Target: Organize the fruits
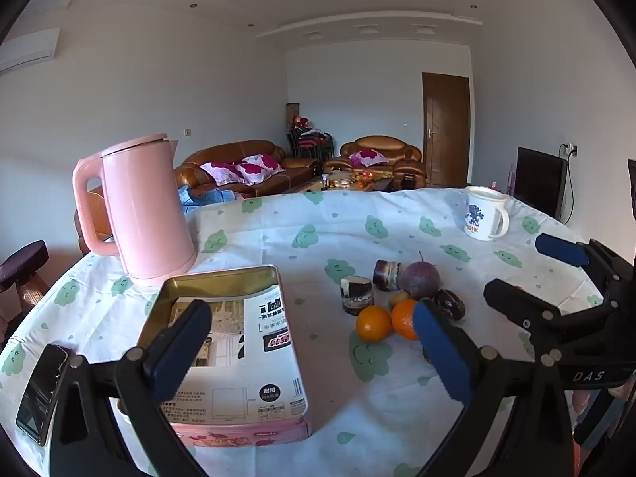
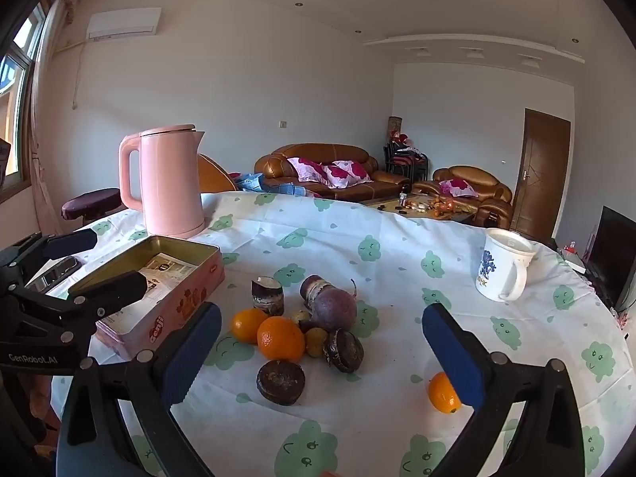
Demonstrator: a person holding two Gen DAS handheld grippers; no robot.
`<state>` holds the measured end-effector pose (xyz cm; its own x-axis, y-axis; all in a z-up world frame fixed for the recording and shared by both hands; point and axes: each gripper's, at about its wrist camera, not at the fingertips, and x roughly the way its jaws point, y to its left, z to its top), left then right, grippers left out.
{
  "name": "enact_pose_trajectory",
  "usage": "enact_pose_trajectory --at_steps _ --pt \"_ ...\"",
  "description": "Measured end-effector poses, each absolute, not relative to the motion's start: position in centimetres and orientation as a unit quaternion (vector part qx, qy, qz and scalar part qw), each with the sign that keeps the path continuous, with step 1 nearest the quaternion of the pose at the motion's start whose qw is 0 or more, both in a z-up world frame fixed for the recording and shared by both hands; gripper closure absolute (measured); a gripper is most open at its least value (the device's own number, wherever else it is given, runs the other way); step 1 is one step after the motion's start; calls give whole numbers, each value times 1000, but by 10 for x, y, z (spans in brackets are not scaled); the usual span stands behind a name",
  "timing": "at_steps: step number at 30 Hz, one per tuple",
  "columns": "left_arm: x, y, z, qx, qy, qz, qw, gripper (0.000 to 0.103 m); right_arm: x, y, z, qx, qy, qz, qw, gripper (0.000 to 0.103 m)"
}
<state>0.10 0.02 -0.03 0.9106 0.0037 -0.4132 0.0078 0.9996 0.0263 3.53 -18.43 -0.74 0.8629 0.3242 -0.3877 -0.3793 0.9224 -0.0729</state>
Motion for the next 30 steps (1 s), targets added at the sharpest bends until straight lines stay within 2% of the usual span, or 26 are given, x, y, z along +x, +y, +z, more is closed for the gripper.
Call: enact_pose_trajectory --at_steps 30 --pt "-1 6 -1 11 209 -2 978 0 27 -179 -10 -74 187 192 961 1"
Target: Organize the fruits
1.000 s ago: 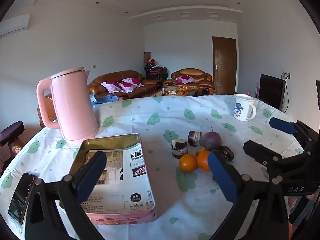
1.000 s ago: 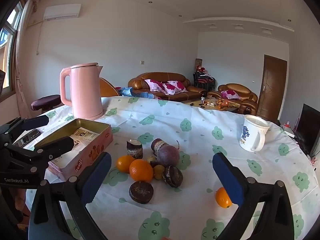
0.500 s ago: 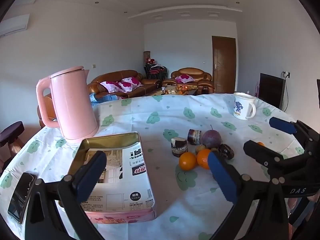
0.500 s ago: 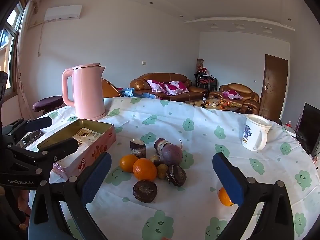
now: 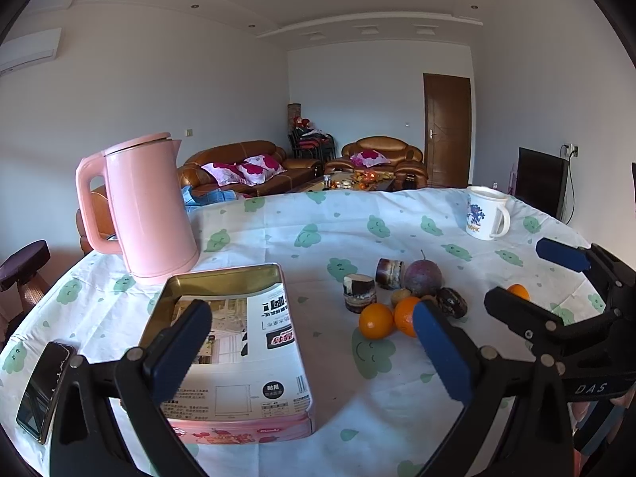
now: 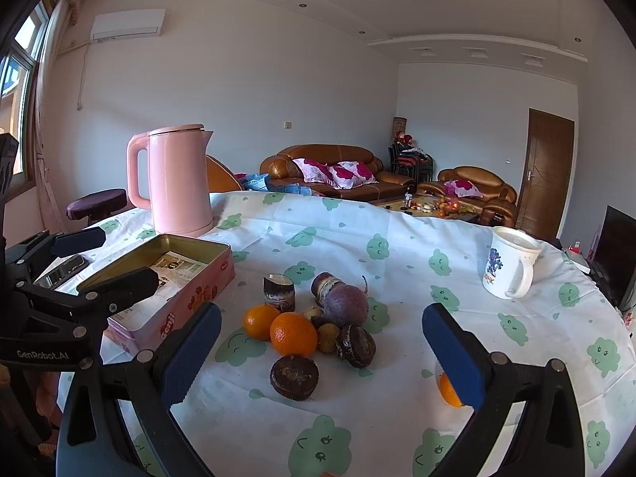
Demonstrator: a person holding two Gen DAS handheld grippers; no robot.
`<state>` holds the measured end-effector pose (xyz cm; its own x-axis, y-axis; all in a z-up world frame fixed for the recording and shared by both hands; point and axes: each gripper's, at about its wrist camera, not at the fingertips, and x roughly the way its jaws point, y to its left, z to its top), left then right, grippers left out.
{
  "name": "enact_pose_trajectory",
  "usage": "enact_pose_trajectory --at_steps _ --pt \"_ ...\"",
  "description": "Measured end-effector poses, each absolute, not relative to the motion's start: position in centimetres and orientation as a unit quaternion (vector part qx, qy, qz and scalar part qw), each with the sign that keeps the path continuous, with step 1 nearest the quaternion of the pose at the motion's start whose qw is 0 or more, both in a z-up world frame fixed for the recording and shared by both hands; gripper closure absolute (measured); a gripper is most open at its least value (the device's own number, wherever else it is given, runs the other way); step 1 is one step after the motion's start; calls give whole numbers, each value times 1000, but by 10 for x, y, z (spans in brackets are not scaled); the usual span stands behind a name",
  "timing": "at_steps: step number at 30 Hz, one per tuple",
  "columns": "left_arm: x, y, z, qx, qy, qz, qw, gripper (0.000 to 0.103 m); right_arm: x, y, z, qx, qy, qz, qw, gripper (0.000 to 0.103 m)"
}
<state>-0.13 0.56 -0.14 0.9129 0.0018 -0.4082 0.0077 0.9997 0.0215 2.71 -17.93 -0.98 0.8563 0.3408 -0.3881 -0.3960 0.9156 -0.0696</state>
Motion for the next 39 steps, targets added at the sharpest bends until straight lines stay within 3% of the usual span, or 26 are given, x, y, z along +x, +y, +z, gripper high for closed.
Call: enact_pose_trajectory --at_steps 39 --pt "-2 8 -5 13 213 0 977 0 29 -178 -15 -70 197 193 959 1"
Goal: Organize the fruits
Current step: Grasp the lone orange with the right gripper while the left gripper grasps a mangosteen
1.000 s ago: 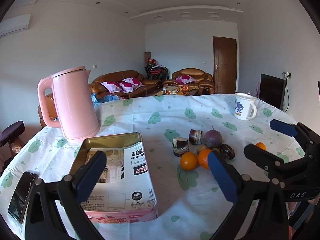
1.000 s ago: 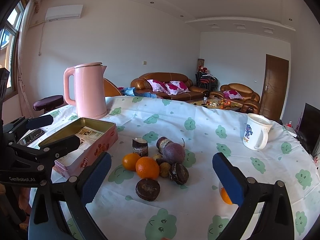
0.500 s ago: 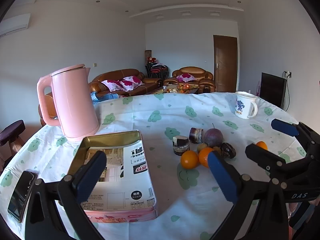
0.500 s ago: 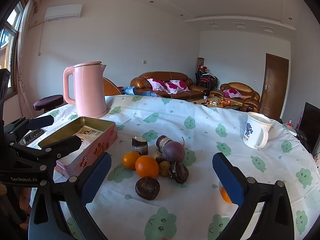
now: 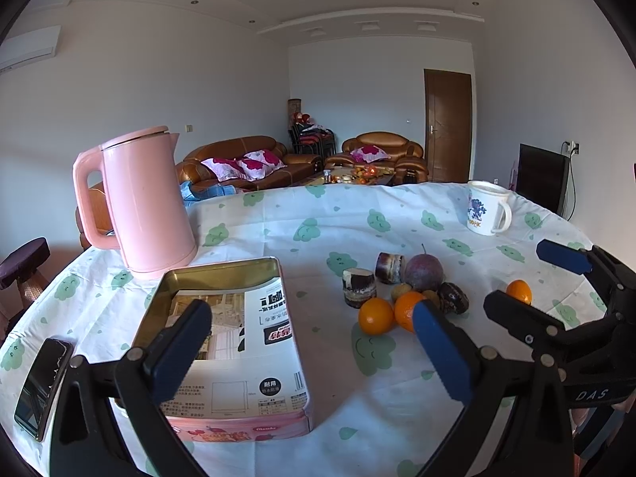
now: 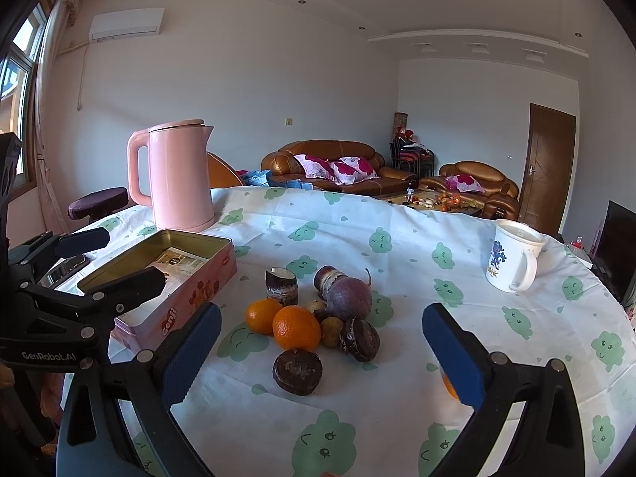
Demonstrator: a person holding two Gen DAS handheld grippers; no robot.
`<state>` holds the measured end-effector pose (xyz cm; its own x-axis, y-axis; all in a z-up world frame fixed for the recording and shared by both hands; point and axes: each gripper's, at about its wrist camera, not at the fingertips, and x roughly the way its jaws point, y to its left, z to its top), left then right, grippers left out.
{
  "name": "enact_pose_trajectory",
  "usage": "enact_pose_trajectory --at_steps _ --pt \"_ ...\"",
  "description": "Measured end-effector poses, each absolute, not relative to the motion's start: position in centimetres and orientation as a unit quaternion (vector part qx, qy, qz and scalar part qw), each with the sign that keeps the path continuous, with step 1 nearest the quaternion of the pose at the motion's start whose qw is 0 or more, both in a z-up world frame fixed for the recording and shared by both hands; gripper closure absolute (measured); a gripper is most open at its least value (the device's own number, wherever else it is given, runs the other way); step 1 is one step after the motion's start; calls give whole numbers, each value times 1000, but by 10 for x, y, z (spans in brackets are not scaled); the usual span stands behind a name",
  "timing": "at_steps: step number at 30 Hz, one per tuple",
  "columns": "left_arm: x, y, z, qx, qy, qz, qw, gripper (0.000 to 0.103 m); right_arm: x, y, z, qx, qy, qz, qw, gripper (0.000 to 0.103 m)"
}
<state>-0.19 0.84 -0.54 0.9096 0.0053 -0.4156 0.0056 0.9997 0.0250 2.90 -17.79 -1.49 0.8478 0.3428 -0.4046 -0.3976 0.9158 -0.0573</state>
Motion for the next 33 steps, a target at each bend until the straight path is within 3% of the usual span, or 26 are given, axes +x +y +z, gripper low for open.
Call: enact_pose_trajectory --at_steps 25,28,33 --pt "43 -61 -43 5 310 -103 945 0 77 -272 -47 -54 277 77 956 1" --pt "54 -72 -50 6 331 -114 937 5 82 -281 -48 -45 284 71 955 1" --pt "67 -82 -62 3 368 -127 921 27 96 -282 -55 -38 323 85 942 1"
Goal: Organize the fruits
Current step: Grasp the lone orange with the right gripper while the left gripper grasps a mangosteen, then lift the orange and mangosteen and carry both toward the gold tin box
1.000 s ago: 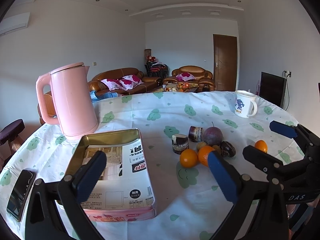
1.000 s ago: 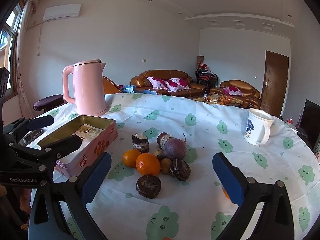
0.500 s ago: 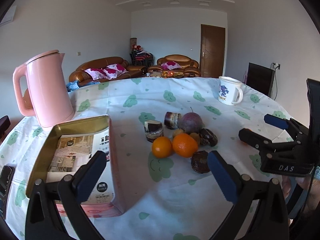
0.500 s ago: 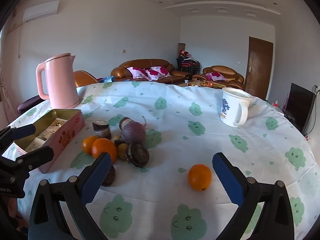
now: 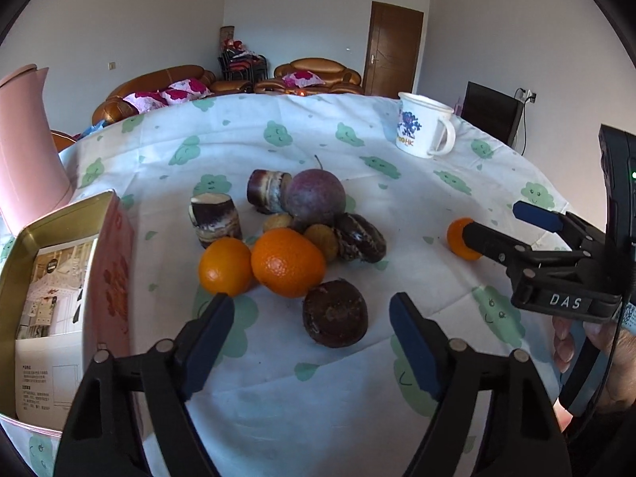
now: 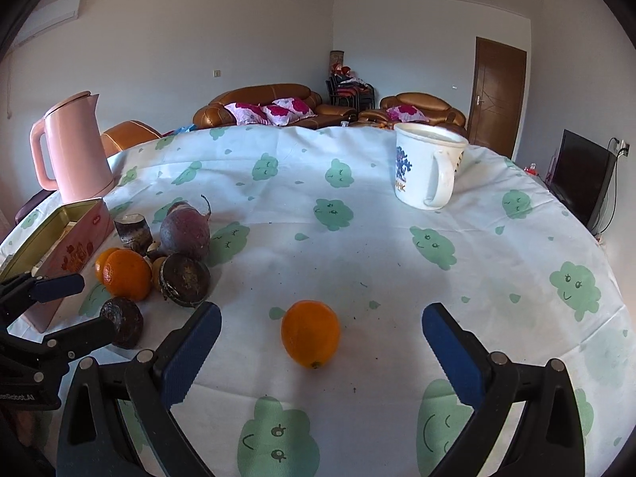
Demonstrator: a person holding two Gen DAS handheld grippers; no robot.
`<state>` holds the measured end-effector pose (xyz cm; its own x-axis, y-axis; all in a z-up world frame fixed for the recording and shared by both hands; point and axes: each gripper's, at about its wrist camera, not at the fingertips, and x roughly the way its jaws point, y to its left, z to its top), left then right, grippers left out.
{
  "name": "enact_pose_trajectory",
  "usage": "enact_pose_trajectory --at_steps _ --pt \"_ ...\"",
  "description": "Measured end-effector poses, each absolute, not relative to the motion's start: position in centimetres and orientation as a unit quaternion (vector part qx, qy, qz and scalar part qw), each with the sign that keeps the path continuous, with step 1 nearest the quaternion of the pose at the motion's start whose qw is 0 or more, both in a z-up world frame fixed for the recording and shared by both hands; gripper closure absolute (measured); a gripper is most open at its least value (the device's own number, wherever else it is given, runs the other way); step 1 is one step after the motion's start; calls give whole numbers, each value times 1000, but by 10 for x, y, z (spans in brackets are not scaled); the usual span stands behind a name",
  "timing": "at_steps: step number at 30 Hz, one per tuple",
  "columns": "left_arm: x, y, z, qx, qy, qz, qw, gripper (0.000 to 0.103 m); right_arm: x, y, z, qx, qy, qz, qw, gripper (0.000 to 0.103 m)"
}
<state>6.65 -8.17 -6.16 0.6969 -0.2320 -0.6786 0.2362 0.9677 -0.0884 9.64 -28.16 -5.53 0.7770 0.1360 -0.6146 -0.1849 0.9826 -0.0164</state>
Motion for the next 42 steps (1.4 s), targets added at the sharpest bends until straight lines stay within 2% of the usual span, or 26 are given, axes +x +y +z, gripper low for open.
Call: enact_pose_trajectory --at_steps 2,4,6,9,13,15,18,19,42 --pt "68 -84 -64 4 373 -133 918 32 100 -282 -58 -33 335 92 937 1" --pt "71 -86 -67 5 382 -137 914 33 104 -282 -61 -29 347 98 932 4" --pt "75 -88 -71 3 393 -146 908 38 108 -283 -64 -21 360 104 927 24" --pt "80 -89 -75 0 409 -152 900 45 115 -284 -70 -9 385 116 916 31" --pt "82 -90 -77 -5 413 -158 897 48 115 -278 -73 -20 391 131 911 39" --pt "83 -90 -77 -5 415 -159 896 54 118 -276 -76 -21 401 137 906 53" --pt "84 -87 -78 -12 414 -162 896 60 119 -277 -77 -16 404 146 903 66" --pt "84 -87 -78 -15 414 -167 895 64 118 -276 -77 -18 403 149 903 66" --pt "67 -76 -63 -15 350 -163 922 64 84 -248 -58 -44 329 186 925 66"
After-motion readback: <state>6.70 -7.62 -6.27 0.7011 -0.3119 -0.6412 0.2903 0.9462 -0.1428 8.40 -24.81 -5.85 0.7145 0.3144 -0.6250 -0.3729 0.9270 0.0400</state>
